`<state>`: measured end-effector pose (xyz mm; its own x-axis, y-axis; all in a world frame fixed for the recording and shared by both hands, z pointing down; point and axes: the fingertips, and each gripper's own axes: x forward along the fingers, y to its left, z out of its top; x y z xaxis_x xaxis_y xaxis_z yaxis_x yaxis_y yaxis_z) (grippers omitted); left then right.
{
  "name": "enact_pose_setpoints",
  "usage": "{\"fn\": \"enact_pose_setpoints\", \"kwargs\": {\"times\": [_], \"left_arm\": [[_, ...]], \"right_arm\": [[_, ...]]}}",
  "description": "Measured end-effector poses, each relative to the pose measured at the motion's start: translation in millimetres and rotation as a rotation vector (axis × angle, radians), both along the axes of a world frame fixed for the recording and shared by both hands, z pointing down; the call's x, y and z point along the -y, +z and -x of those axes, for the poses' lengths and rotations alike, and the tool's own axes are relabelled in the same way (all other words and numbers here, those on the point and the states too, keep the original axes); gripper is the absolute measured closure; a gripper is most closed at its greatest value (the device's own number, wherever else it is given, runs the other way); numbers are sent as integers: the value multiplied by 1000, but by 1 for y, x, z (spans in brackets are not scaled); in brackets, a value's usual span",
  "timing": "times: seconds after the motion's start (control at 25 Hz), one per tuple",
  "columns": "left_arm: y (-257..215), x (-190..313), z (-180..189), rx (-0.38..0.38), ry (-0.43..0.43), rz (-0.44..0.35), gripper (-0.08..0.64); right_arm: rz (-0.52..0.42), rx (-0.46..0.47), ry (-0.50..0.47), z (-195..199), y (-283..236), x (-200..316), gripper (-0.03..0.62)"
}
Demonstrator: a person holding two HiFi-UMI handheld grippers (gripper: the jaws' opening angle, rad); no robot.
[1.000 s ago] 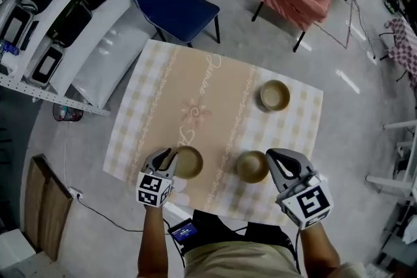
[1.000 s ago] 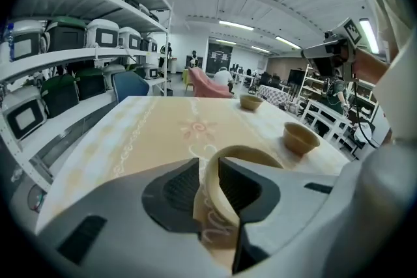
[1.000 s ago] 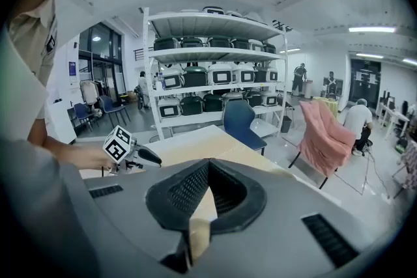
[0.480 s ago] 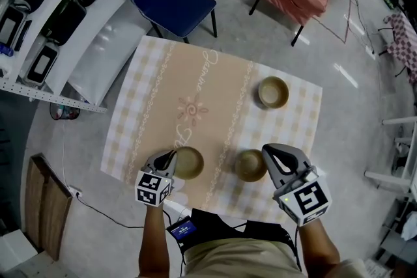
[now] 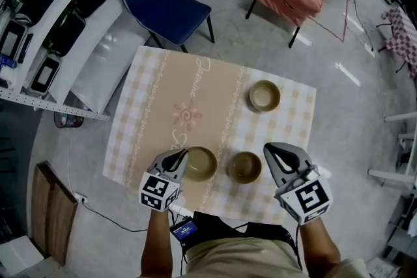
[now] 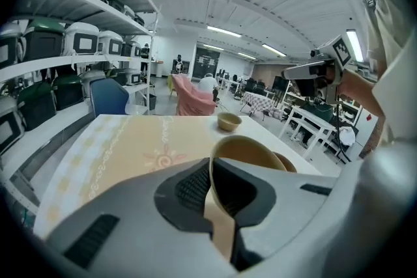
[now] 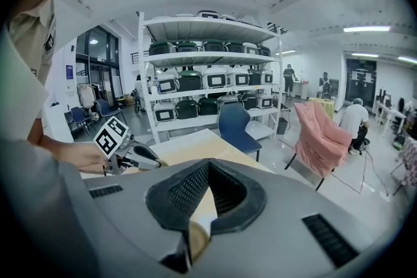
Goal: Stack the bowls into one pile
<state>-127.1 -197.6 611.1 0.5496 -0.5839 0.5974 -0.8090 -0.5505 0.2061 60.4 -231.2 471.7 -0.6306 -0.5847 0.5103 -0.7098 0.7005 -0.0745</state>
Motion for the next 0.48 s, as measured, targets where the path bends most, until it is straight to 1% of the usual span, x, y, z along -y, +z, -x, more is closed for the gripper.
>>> {"fn": "enact_pose_setpoints", "kwargs": {"times": [0.2,0.48], "left_arm": [[-7,5,-37,1,50,4,540],[3,4,-91,9,112,34,540]], "right_arm": [[-5,12,28,-26,-5,4,589],[-5,18,53,-68,-2,7,589]]}}
